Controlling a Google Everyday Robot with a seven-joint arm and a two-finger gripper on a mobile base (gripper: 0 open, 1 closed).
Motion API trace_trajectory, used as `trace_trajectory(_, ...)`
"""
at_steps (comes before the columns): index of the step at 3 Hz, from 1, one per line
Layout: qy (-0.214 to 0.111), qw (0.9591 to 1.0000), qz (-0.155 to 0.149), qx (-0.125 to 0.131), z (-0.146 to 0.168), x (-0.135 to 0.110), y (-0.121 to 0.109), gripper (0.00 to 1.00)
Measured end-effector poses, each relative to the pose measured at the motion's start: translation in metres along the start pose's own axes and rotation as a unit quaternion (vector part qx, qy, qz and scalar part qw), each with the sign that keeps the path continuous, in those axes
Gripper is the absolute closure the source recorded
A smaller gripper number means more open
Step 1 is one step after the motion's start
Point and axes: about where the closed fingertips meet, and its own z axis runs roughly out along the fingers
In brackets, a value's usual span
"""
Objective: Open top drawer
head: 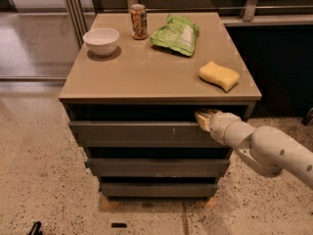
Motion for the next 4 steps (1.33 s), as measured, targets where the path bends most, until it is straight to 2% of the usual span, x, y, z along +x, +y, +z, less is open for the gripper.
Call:
trace_trajectory(2, 0.038, 0.9991, 0.005, -0.02, 0.002, 0.005, 0.009, 1.0)
trace_trajectory(3, 0.073, 0.9969, 0.01, -0.027, -0.004, 0.013, 0.005, 1.0)
trace_trajectory(4, 0.095, 0.9943, 0.017, -0.046, -0.004, 0.012, 0.017, 1.0)
